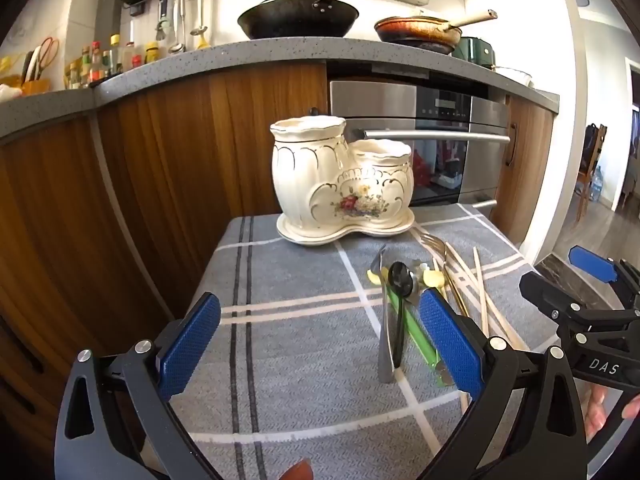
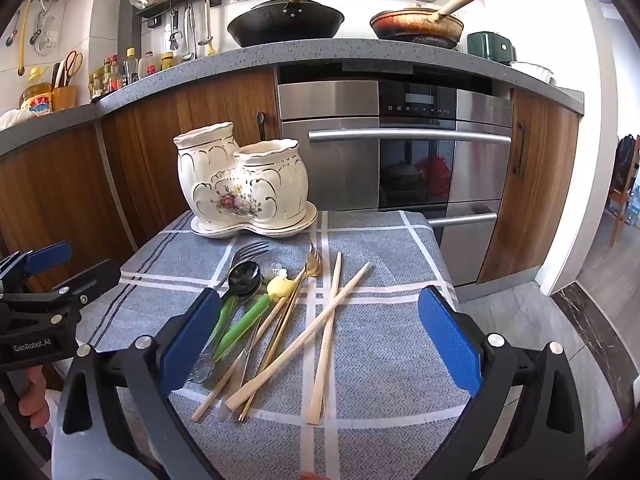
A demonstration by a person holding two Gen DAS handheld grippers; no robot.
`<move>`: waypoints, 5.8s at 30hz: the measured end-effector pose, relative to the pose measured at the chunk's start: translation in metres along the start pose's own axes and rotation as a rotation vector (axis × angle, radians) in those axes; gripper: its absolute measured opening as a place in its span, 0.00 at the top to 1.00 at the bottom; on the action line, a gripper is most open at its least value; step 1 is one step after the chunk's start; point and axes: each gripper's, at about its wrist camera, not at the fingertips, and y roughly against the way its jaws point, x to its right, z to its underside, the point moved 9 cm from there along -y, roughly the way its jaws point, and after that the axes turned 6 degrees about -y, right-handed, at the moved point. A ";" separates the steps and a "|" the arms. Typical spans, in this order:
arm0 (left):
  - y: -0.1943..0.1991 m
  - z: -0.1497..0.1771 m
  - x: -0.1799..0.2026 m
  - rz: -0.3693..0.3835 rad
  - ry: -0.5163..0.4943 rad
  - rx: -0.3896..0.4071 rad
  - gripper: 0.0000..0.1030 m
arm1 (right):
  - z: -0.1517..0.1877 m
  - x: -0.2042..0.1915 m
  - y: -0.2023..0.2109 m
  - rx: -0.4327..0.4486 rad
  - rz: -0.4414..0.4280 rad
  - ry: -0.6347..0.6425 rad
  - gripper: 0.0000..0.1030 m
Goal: Organize utensils
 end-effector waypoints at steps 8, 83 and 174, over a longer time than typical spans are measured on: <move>0.005 0.004 0.002 0.008 -0.011 0.011 0.04 | -0.002 0.003 0.002 0.000 0.001 -0.001 0.05; 0.035 -0.045 0.007 -0.012 -0.045 -0.032 0.04 | -0.060 0.007 0.040 0.004 0.026 -0.061 0.05; -0.145 -0.012 0.046 0.243 -0.132 -0.309 0.50 | -0.038 -0.008 -0.103 -0.262 -0.260 -0.101 0.98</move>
